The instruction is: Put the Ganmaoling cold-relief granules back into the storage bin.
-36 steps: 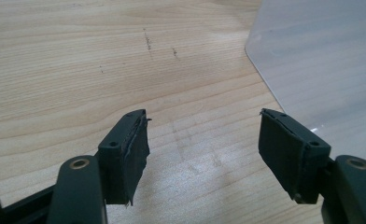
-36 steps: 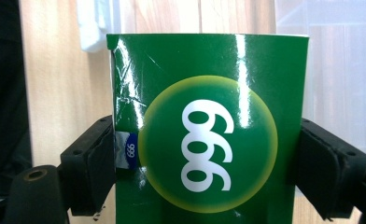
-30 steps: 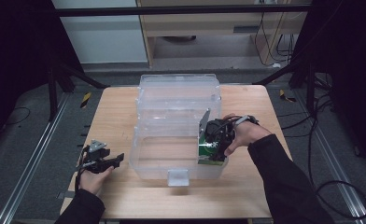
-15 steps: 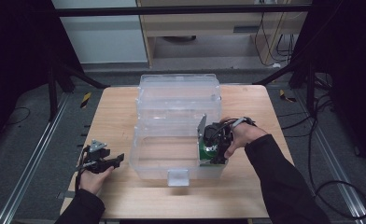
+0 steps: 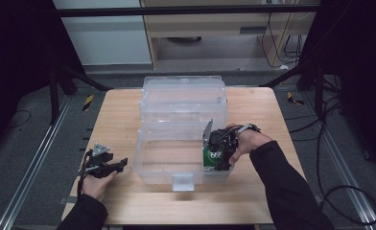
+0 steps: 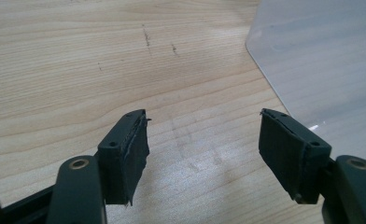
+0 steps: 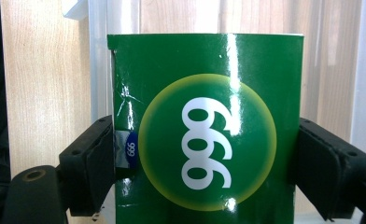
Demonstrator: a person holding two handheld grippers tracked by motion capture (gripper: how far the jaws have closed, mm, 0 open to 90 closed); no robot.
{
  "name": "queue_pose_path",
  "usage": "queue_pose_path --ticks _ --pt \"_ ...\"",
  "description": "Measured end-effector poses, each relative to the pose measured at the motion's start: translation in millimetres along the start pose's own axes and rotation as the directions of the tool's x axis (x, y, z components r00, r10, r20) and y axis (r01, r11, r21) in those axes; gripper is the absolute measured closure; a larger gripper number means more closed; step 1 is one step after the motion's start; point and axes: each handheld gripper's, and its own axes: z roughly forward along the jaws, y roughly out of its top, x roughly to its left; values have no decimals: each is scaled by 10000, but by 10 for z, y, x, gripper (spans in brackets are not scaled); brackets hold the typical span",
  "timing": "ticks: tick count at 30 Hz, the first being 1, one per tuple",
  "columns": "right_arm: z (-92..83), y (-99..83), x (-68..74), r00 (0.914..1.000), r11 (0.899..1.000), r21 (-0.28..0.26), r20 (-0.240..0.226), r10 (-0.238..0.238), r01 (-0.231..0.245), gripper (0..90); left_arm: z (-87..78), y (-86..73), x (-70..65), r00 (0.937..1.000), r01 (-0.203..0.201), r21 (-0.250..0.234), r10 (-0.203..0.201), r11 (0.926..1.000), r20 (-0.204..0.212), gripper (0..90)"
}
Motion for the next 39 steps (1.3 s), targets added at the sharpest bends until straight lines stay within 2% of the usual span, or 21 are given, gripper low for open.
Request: queue_pose_path --ticks 11,21,24,29,32,33,39 --pt "-7 -66 27 9989 9984 -433 268 373 -361 151 2 -1 -8 10000 -21 49 21 10000 -12 321" --pt "-37 -88 48 9977 9978 -423 429 531 -512 158 1 -1 -6 10000 -27 41 27 10000 -20 321" --pt "-130 -105 66 9955 9937 -911 639 706 -647 176 1 -1 -6 10000 -27 43 27 10000 -23 321" --pt "-195 -123 100 9908 9882 -1124 748 1131 -1043 201 -3 0 -7 10000 0 5 0 10000 -10 322" --pt "-241 -132 146 9860 9835 -1342 975 1350 -1214 226 -3 0 -6 10000 9 -40 -9 10000 19 323" --pt "-269 -130 180 9849 9802 -1516 978 1429 -1272 231 -6 1 -6 10000 -11 -37 11 10000 13 324" --pt "-333 -79 266 9799 9714 -1808 979 1735 -1540 245 -17 5 5 10000 34 -112 -34 9999 -5 333"
